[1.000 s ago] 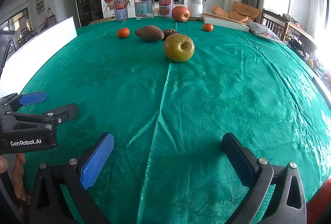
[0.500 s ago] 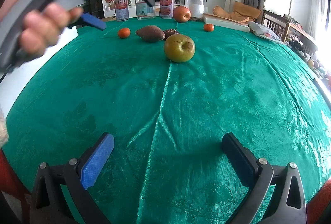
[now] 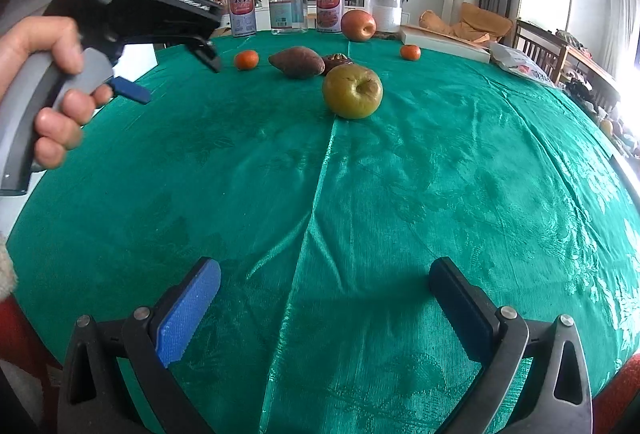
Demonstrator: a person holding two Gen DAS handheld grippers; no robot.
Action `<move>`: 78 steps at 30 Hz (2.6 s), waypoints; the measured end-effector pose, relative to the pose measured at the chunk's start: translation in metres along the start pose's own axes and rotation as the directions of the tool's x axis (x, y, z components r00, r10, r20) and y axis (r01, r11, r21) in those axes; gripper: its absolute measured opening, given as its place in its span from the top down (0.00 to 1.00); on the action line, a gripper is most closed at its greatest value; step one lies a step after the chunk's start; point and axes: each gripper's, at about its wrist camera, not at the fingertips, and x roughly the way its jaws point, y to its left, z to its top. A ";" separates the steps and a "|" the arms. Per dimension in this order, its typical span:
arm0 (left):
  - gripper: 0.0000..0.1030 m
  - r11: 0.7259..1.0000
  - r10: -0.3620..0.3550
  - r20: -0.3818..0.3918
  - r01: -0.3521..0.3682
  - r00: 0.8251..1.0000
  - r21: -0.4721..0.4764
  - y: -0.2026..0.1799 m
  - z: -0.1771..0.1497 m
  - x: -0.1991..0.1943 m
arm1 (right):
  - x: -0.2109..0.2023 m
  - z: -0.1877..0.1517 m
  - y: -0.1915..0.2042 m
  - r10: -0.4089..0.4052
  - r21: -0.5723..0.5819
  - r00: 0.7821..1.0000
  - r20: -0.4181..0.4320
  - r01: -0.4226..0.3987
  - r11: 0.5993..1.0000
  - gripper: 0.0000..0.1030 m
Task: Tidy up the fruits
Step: 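Move the open left tool toward the second sweet potato, then close the left tool on the reddish sweet potato and lift it, then hold the sweet potato in the left tool while the right tool moves over the dark round fruit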
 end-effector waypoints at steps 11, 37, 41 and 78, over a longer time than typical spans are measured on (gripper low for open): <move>0.05 0.996 -0.041 0.061 0.046 0.997 -0.081 -0.089 0.047 0.043 | -0.001 -0.003 0.001 0.000 -0.004 1.000 0.014 0.000 1.000 0.00; 0.17 0.998 -0.046 -0.023 0.047 0.999 0.041 -0.030 0.033 0.044 | 0.000 -0.001 0.001 0.003 -0.008 1.000 0.013 -0.003 1.000 0.00; 0.60 0.992 -0.034 -0.016 0.036 0.999 0.124 -0.033 0.030 0.042 | -0.001 -0.001 0.001 0.003 -0.009 1.000 0.012 -0.003 1.000 0.00; 0.22 0.967 -0.084 0.057 0.068 0.995 0.247 0.071 -0.096 -0.042 | 0.111 0.238 -0.076 0.240 0.197 0.934 -0.264 -0.191 0.962 0.17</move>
